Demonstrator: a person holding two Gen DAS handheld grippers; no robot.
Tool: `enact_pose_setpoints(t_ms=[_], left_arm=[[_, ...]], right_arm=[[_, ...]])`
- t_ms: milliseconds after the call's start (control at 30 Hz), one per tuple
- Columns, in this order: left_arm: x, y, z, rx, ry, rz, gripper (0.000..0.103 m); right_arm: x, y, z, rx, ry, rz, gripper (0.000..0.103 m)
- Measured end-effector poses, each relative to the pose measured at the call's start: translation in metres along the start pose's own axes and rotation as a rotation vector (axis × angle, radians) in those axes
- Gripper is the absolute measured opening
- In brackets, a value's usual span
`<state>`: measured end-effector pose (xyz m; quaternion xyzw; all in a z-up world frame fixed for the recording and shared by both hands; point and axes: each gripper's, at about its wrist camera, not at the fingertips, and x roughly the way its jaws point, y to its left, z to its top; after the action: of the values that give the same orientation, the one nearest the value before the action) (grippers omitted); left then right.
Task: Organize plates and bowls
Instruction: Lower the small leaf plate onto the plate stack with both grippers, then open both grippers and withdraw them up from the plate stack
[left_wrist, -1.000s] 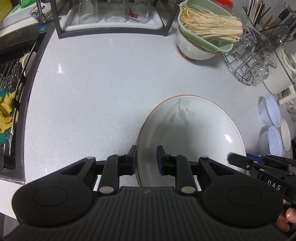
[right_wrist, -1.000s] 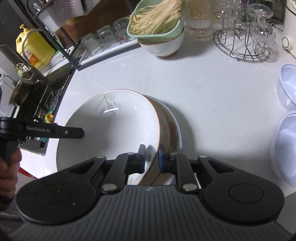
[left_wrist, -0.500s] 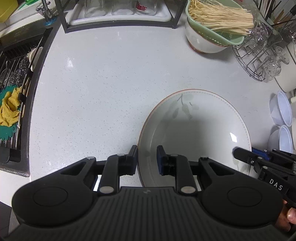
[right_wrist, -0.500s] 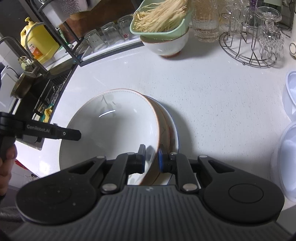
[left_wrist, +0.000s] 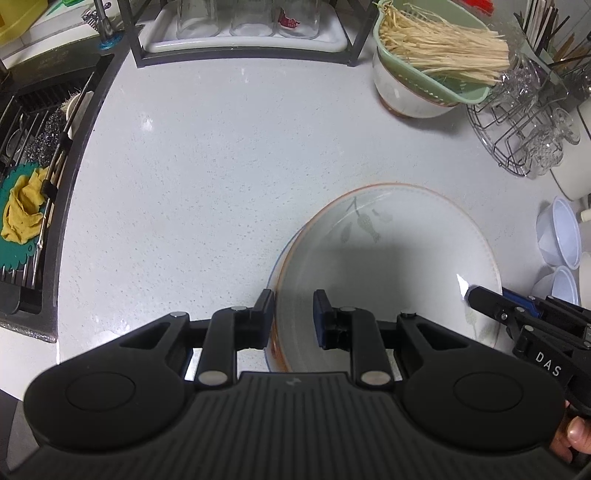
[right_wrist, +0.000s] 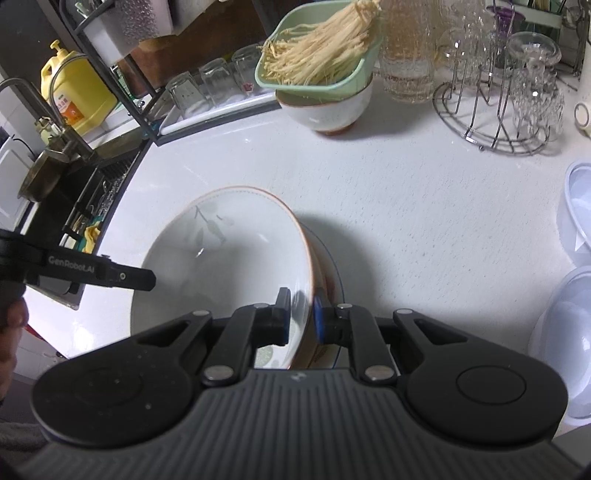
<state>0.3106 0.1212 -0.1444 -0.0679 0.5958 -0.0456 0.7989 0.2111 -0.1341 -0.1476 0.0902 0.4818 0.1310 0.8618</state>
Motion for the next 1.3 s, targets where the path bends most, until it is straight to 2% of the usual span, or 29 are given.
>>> enact_pose_setpoints(t_ms=[67, 300, 567, 900, 1300], left_arm=[[-0.002, 0.0, 0.0, -0.007, -0.006, 0.001, 0.026], [-0.012, 0.003, -0.003, -0.045, -0.044, -0.01, 0.026], [-0.034, -0.004, -0.008, -0.064, -0.119, -0.046, 0.026], [-0.08, -0.031, -0.018, -0.011, -0.24, -0.051, 0.026], [-0.13, -0.062, -0.03, 0.006, -0.325, -0.073, 0.026]], right_arm=[[-0.002, 0.0, 0.001, -0.017, -0.01, -0.035, 0.016], [-0.008, 0.0, 0.007, -0.034, -0.038, -0.01, 0.016], [-0.038, 0.0, 0.016, -0.064, -0.141, -0.016, 0.016], [-0.083, 0.0, 0.028, -0.087, -0.259, -0.013, 0.016], [-0.131, 0.002, 0.023, -0.145, -0.359, -0.03, 0.016]])
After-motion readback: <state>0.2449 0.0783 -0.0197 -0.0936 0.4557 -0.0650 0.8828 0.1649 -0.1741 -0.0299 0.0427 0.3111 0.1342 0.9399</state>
